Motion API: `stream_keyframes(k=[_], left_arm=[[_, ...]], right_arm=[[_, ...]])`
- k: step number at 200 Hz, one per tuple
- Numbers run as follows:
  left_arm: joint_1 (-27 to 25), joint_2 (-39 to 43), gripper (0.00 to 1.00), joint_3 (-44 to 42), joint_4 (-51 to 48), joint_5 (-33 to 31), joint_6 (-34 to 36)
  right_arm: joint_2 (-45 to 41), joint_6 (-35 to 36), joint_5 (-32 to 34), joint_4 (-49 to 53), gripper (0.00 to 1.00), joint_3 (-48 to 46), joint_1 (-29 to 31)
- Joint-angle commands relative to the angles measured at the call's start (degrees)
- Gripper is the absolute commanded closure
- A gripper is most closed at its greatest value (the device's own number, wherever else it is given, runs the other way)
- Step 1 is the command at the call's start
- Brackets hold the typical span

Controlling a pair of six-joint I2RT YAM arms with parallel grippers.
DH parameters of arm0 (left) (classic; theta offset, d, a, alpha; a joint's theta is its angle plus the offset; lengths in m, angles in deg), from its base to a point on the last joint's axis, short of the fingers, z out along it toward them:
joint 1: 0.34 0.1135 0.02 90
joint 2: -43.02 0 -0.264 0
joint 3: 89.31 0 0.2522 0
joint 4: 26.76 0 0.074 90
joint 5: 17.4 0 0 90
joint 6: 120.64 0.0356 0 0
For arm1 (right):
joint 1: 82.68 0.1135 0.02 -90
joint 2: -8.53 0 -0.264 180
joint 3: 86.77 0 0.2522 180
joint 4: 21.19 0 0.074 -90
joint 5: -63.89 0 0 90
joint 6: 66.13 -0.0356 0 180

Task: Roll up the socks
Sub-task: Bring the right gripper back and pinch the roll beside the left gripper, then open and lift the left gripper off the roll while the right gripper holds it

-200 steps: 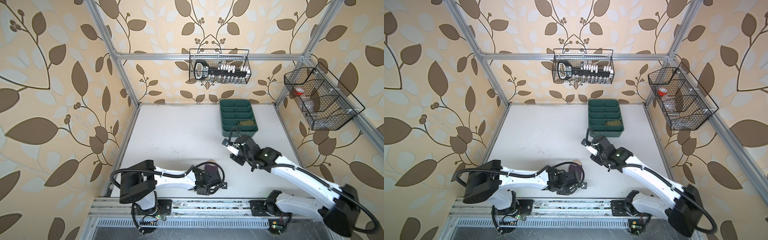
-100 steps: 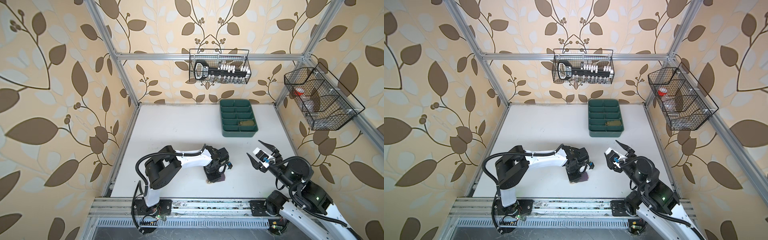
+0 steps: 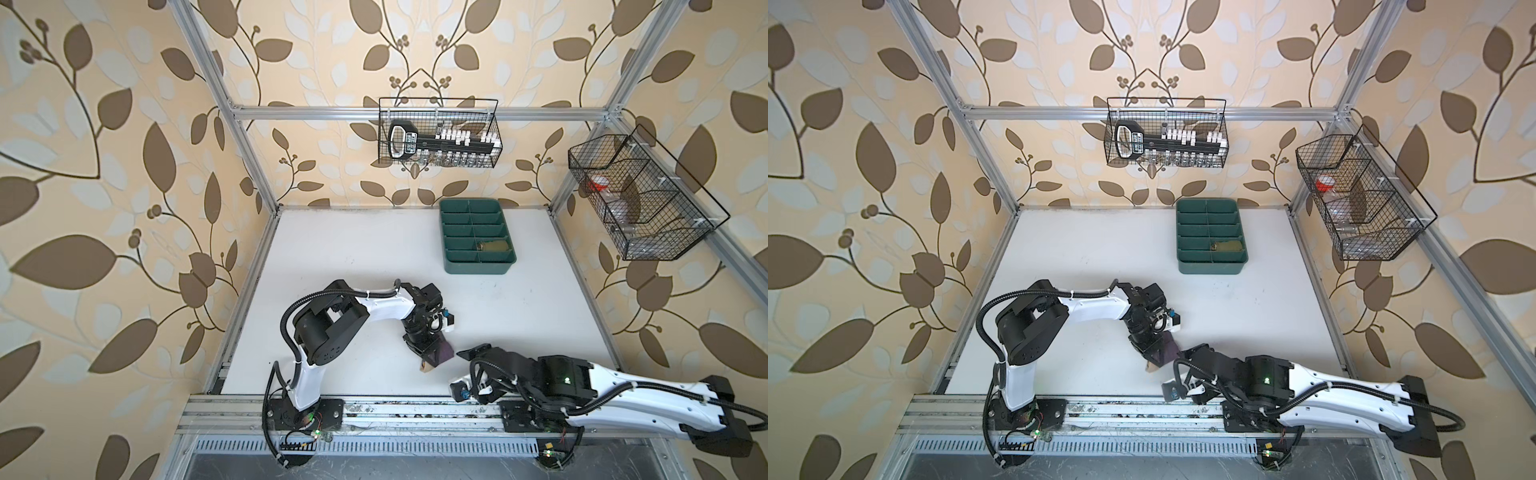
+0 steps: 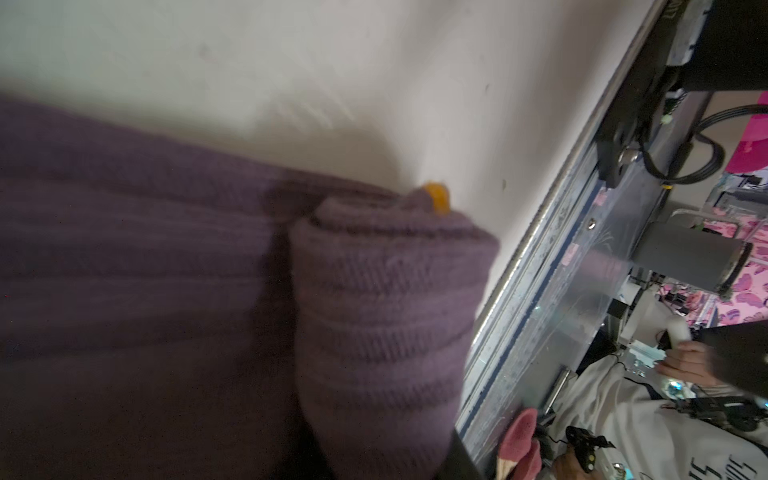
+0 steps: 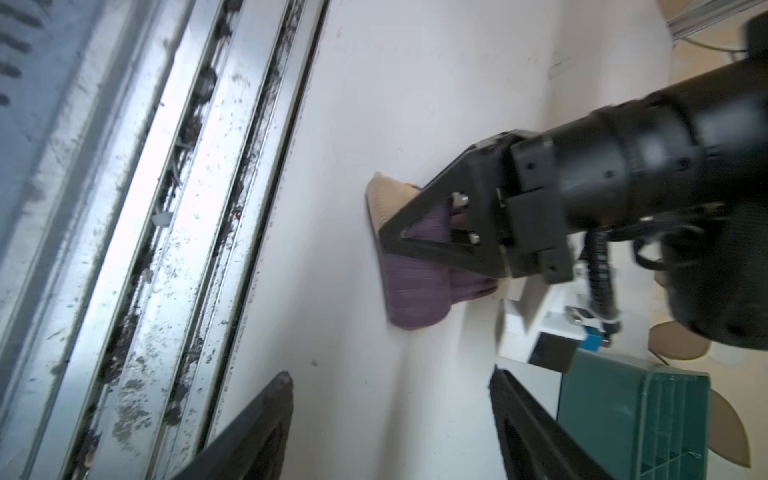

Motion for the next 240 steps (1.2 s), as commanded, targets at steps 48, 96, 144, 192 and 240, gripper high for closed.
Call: stream_keyframes(k=[48, 96, 144, 192, 240], left_arm=[[-0.46, -4.95, 0.73, -4.21, 3.27, -4.81, -2.76], [-0.45, -3.91, 0.73, -4.24, 3.1, -5.24, -1.98], [-0.5, -3.65, 0.73, -3.88, 2.73, -4.97, -1.69], [-0.5, -3.58, 0.73, -3.9, 3.11, -4.77, -1.9], [-0.5, -2.85, 0.71, -3.93, 3.59, -4.29, -2.08]], right_arm=[[17.05, 0.65, 0.27, -15.77, 0.29, -0.75, -6.64], [21.55, 4.02, 0.38, -21.82, 0.34, -2.47, -9.46], [28.67, 5.6, -0.07, -24.98, 0.37, -2.34, -9.37], [31.29, 5.42, -1.69, -25.46, 0.49, -2.21, -10.78], [34.14, 4.2, -3.48, -24.73, 0.68, -1.64, -10.69]])
